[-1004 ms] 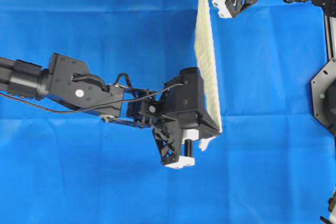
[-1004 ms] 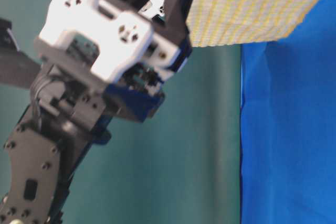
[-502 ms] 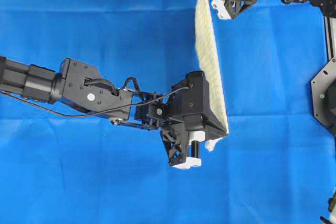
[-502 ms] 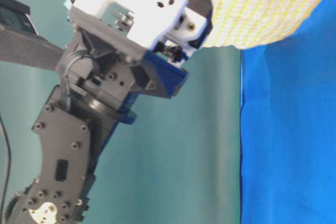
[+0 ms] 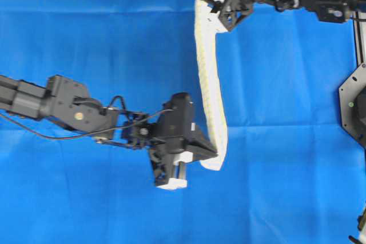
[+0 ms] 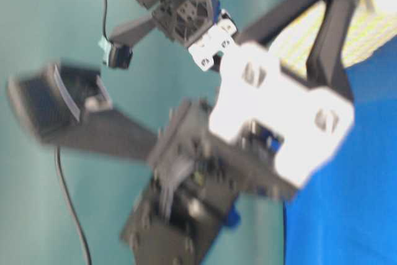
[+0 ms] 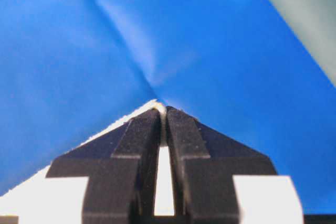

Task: Fold the yellow towel.
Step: 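Lift the towel and rotate it vertical, left gripper swinging down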

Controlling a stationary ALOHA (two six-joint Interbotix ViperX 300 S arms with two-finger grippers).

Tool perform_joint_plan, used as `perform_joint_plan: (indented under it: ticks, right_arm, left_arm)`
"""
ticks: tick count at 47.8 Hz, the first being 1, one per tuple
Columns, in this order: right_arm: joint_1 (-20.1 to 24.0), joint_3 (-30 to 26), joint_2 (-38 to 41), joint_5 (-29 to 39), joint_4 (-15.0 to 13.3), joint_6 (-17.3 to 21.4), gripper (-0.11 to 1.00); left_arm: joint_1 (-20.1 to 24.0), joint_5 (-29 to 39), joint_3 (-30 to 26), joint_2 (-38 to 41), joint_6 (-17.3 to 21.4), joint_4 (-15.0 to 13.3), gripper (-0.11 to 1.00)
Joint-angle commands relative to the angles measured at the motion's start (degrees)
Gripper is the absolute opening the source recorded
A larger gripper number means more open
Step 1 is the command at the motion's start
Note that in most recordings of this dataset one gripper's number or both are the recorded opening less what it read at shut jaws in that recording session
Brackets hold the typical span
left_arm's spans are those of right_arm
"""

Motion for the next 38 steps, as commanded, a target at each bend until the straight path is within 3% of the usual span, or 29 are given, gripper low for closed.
perform_joint_plan:
  ticks: [1, 16, 38]
  right_arm:
    - [0.6, -2.9, 0.5, -0.6, -0.1, -0.1, 0.03]
    - [3.3, -6.5, 5.0, -0.6, -0.1, -0.1, 0.03]
    - [4.2, -6.9, 6.0, -0.5, -0.1, -0.1, 0.03]
  left_arm:
    - [-1.1, -2.9, 2.5, -3.5, 0.0, -0.2, 0.01]
    - [-1.8, -4.5, 8.5, -6.2, -0.1, -0.5, 0.01]
    - [-1.3, -2.7, 9.1, -5.9, -0.2, -0.5, 0.02]
